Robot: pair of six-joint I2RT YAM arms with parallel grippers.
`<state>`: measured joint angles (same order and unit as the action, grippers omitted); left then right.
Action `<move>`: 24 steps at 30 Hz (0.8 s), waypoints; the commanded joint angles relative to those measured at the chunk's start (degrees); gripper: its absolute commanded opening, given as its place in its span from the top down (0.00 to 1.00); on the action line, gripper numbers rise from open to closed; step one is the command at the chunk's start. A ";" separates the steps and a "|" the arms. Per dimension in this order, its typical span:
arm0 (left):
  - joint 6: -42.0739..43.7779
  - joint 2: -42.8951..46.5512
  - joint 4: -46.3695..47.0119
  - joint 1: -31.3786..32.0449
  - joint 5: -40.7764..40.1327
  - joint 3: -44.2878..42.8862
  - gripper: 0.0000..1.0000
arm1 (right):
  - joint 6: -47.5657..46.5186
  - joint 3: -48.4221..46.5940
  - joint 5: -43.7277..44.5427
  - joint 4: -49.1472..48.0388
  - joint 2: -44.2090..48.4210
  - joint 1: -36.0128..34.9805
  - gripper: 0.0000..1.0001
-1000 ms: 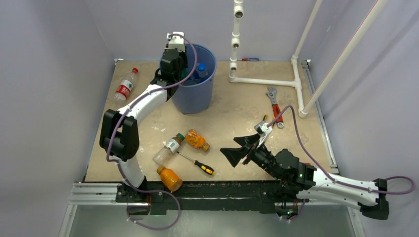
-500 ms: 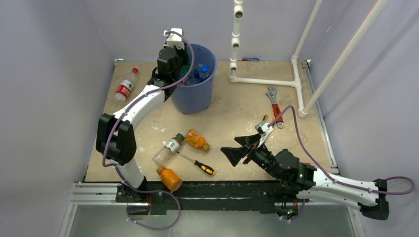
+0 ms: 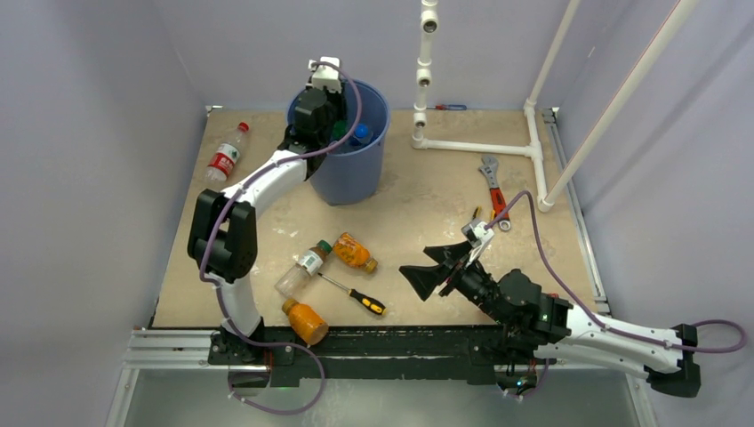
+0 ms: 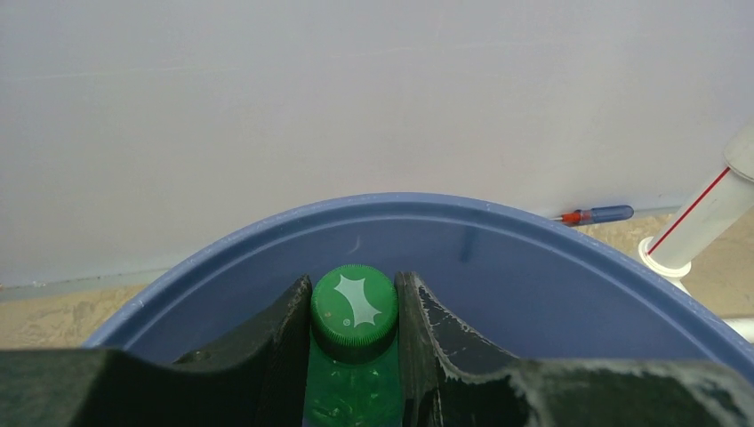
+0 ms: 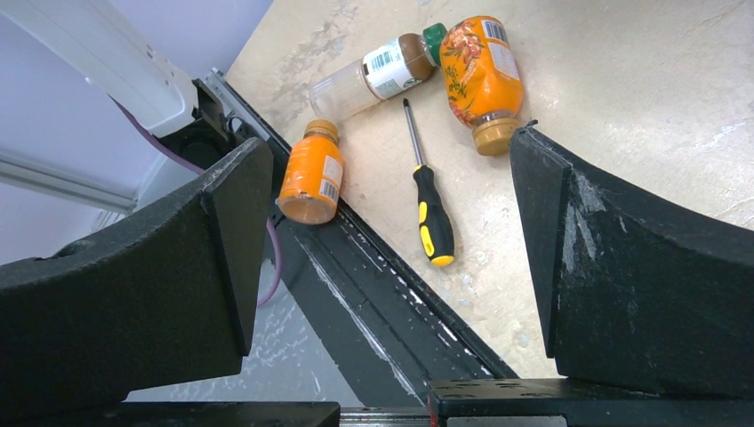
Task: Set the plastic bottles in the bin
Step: Place the plastic bottle in the trash bin.
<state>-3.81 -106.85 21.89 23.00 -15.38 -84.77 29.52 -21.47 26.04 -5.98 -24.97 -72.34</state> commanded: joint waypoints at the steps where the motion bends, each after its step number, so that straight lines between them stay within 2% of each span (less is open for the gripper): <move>1: -1.49 -1.63 -4.54 0.11 0.98 0.79 1.00 | -0.21 -1.46 1.20 0.85 1.06 -0.17 0.03; 3: -1.97 -1.08 -5.32 0.11 1.05 0.29 1.00 | -0.16 -1.26 1.12 0.71 1.11 -0.17 0.03; 4: -2.28 -0.77 -6.03 0.11 1.05 -0.36 0.95 | -0.10 -1.14 1.05 0.58 1.15 -0.17 0.03; 6: -2.64 0.02 -7.88 0.12 1.22 -2.37 0.66 | 0.00 -0.96 0.95 0.20 1.11 -0.22 0.03; 8: -3.39 1.24 -9.50 0.11 1.39 -4.00 0.47 | 0.04 -0.81 0.65 -0.26 1.11 -0.20 0.03; 11: -4.48 3.82 -10.79 0.11 1.77 -5.67 0.32 | 0.10 -0.81 0.42 -0.64 0.91 -0.17 0.03; 14: -5.08 6.28 -11.97 0.20 2.47 -7.20 0.24 | 0.05 -0.89 0.17 -0.93 0.80 -0.17 0.03; 16: -5.47 7.99 -13.01 0.22 2.63 -8.09 0.10 | 0.01 -0.94 0.02 -1.11 0.68 -0.17 0.03; 19: -5.95 10.48 -14.02 0.36 2.28 -8.64 0.04 | 0.01 -0.94 -0.21 -1.41 0.59 -0.17 0.03; 24: -8.21 16.46 -15.28 0.76 1.59 -7.89 0.01 | -0.01 -1.24 -0.29 -1.55 0.19 -0.17 0.03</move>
<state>-9.08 -97.27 7.09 23.22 -13.65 -90.56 29.54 -21.47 26.00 -5.23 -24.38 -72.34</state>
